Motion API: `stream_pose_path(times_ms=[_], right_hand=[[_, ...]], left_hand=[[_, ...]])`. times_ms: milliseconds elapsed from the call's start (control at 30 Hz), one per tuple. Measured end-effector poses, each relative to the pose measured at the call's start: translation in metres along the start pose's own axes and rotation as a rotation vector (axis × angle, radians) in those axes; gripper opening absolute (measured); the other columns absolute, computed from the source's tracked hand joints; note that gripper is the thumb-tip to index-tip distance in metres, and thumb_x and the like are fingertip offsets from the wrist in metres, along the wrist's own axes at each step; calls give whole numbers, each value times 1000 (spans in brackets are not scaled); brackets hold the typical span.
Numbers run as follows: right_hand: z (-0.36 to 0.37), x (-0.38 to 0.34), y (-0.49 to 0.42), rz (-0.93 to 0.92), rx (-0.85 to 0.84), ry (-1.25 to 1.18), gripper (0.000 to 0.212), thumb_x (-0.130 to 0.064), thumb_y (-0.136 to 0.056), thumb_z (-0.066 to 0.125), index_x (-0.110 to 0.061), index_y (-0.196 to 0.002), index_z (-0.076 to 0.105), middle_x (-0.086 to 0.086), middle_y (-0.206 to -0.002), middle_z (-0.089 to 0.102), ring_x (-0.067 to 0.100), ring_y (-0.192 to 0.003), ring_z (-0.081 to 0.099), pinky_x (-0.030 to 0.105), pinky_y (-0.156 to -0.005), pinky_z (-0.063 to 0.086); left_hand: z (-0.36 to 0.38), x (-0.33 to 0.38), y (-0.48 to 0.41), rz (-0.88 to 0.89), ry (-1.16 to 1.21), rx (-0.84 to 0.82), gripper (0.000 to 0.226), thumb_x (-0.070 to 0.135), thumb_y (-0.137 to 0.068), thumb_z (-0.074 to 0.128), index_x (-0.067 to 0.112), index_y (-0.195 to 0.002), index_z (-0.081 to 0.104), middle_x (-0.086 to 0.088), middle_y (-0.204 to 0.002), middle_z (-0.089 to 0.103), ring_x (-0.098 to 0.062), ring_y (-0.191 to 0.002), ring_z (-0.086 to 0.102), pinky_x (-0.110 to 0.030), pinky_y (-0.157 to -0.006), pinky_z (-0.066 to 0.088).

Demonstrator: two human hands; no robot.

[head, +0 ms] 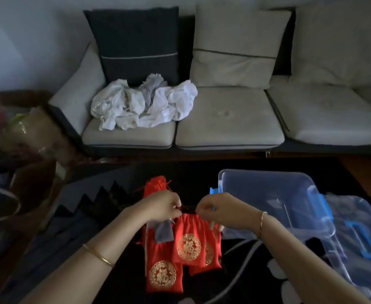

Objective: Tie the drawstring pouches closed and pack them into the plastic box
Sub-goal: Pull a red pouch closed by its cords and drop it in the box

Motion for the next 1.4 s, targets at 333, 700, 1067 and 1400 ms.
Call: stream_pose_path(times_ms=[333,700,1067,1400], right_hand=[[120,117,-51,-1,199,210,19,-18,-94,43,-7,-90,59,7,-92,62,23,-84,58,34,-78,48],[132,109,28,58,623,33,29,-18,-91,50,-13,-118,59,4,-107,65,18,-96,60,29,-82,48],[139,113,64,92,713,1,34,-15,-92,49,-8,-124,55,6,-113,62,18,-97,60,24,-80,45],[122,73,68,18,708,205,18,-12,-87,53,1,-93,65,13,-92,64,29,-89,59,41,-79,49]], left_hand=[[95,-16,-97,62,-317,303,16,34,-82,67,24,-95,68,1,-110,63,-22,-112,54,-37,-93,45],[115,-5,-41,32,-277,630,30,19,-92,52,19,-122,57,-5,-124,57,-27,-119,44,-41,-102,35],[117,19,-17,-10,-391,611,17,23,-93,48,18,-101,62,-4,-119,53,-27,-118,42,-44,-98,32],[121,71,66,400,-165,736,9,25,-91,55,19,-96,57,3,-107,55,-21,-102,54,-37,-90,39]])
Point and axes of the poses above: each hand's wrist, its own y-axis away from the middle knuckle, its own z-axis out of the palm, x = y × z, the point moved 7 cm from there along -y, towards the middle knuckle
